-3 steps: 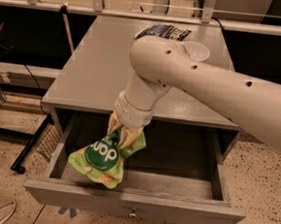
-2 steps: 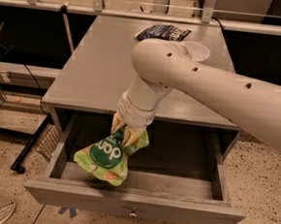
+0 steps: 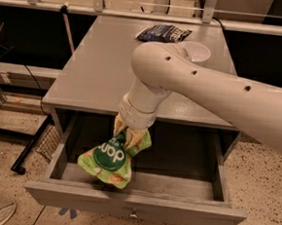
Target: Place green rice chip bag into top drawer
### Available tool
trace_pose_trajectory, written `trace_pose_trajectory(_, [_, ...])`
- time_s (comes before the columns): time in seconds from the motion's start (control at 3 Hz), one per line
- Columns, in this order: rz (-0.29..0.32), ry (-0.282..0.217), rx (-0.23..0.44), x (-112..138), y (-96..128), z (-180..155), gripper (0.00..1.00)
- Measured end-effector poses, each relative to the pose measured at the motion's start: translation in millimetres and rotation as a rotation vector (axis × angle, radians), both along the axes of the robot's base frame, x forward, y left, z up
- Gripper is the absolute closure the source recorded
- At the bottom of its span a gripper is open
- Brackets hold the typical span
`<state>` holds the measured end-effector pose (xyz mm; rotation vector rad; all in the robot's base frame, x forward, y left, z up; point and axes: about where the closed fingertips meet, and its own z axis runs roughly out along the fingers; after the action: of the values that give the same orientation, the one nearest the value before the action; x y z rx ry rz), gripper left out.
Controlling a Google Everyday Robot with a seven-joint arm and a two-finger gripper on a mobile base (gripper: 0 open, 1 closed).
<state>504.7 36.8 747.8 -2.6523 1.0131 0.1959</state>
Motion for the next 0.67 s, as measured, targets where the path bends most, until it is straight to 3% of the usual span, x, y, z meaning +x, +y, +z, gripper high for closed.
trace_pose_trajectory(0.33, [0.002, 0.002, -0.001, -0.9, 0.6, -1.0, 0.43])
trace_pose_trajectory(0.67, [0.004, 0.003, -0.002, -1.3, 0.9, -1.6, 0.22])
